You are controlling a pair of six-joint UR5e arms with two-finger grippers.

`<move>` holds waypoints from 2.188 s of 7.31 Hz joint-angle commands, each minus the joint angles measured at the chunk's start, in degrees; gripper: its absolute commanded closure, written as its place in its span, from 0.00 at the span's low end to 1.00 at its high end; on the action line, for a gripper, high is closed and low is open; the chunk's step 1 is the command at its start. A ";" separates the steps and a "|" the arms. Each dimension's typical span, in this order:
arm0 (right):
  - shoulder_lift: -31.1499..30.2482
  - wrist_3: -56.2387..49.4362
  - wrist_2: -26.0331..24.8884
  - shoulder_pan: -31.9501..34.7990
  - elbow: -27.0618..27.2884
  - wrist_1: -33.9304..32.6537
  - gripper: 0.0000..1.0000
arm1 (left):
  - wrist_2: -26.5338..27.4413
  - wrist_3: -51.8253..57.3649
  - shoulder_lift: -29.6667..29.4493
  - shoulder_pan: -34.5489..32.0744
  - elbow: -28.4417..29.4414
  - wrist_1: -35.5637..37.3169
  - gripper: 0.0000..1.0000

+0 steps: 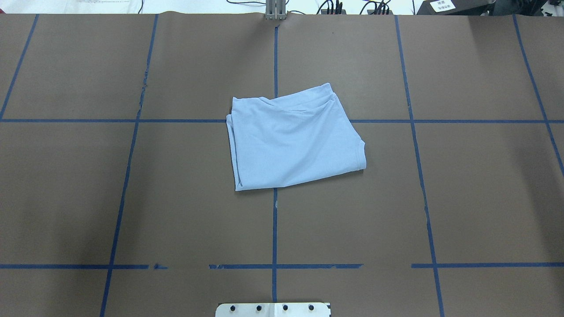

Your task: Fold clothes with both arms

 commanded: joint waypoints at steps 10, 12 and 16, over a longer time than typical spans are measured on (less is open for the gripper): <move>-3.64 -0.34 -0.79 -1.42 2.57 0.21 0.00 | -2.76 13.12 -2.07 -4.43 -0.82 19.66 0.00; -3.46 -0.17 -0.17 -1.42 2.66 -0.04 0.00 | -2.49 13.20 -1.64 -4.08 0.66 16.06 0.00; -3.90 -0.08 0.54 -1.95 3.36 -0.05 0.00 | -6.89 12.94 -0.23 -4.34 0.06 16.14 0.00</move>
